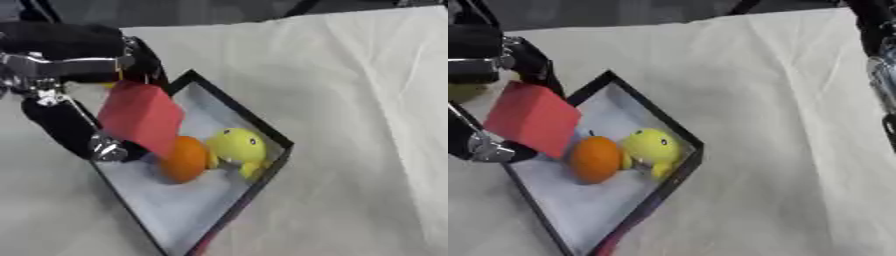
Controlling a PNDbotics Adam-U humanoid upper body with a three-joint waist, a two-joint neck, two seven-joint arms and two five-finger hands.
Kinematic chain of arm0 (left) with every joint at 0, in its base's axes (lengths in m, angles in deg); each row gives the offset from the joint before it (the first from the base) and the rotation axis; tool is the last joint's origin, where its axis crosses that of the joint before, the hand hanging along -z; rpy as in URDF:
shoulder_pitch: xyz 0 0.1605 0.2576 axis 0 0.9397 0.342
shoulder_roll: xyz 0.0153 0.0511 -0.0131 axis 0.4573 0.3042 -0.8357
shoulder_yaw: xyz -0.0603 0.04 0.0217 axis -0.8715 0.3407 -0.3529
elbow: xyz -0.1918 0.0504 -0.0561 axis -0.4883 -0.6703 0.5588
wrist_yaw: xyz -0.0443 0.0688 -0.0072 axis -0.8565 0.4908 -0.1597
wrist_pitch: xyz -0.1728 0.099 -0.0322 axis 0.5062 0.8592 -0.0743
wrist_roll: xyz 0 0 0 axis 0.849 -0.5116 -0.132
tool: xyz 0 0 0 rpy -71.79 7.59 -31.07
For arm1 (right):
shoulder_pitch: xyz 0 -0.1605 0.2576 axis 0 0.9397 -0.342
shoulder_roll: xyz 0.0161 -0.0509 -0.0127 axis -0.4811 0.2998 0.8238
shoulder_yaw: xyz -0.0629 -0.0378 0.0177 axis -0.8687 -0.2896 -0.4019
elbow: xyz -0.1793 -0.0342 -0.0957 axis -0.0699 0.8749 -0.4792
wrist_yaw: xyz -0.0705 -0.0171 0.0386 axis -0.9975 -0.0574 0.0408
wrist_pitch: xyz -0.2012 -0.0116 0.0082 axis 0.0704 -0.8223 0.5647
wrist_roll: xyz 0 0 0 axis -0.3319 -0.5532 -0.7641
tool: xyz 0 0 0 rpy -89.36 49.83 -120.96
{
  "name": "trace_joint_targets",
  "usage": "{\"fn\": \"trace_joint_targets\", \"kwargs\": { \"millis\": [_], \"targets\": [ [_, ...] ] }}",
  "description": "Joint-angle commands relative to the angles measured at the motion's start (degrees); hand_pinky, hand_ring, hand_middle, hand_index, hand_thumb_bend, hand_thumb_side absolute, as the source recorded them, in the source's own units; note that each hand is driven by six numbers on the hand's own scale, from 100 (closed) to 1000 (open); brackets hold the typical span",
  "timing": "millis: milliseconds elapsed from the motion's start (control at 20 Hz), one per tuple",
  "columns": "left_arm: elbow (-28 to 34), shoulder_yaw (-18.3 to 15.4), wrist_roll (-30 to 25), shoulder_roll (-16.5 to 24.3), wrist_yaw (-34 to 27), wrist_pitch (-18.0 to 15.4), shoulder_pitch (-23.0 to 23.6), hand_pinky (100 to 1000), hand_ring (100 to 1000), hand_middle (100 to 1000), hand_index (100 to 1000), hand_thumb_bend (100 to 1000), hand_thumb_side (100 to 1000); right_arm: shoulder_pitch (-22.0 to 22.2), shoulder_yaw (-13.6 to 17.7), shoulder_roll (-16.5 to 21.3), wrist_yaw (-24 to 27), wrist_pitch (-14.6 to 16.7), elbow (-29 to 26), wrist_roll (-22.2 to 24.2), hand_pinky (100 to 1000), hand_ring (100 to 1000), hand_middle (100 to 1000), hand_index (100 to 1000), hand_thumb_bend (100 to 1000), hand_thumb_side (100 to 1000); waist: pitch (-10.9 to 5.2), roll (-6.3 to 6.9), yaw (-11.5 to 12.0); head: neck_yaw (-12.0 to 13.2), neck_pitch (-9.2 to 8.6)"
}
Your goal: Pick up objects on the table and place them in the box.
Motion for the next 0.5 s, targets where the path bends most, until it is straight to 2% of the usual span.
{"fn": "trace_joint_targets", "kwargs": {
  "millis": [50, 250, 350, 500],
  "targets": [
    [0.58, 1.10, -1.85, 0.30, 1.55, 0.45, -0.85, 687, 614, 548, 656, 182, 100, -0.91, 0.43, 0.90, 0.11, 0.20, -0.68, 0.21, 922, 747, 734, 827, 100, 696, -2.05, -0.47, -0.06, 0.36, 0.02],
    [-1.76, 3.19, -2.79, -2.44, 4.35, -0.39, -1.92, 693, 625, 559, 664, 228, 100, -0.74, 0.47, 0.79, 0.12, 0.19, -0.68, 0.22, 922, 748, 734, 827, 100, 695, -2.05, -0.42, -0.07, 0.55, 0.03],
    [-3.68, 4.29, -2.84, -4.59, 5.85, -1.24, -1.98, 695, 628, 563, 669, 257, 127, -0.74, 0.46, 0.66, 0.15, 0.21, -0.70, 0.25, 923, 748, 734, 827, 100, 695, -2.04, -0.36, -0.08, 0.63, 0.04],
    [-6.52, 5.62, -3.03, -7.72, 8.41, -2.87, -1.35, 712, 650, 581, 685, 286, 213, -0.78, 0.43, 0.48, 0.20, 0.19, -0.70, 0.32, 923, 748, 734, 827, 100, 695, -1.99, -0.35, -0.24, 0.62, 0.13]
  ]
}}
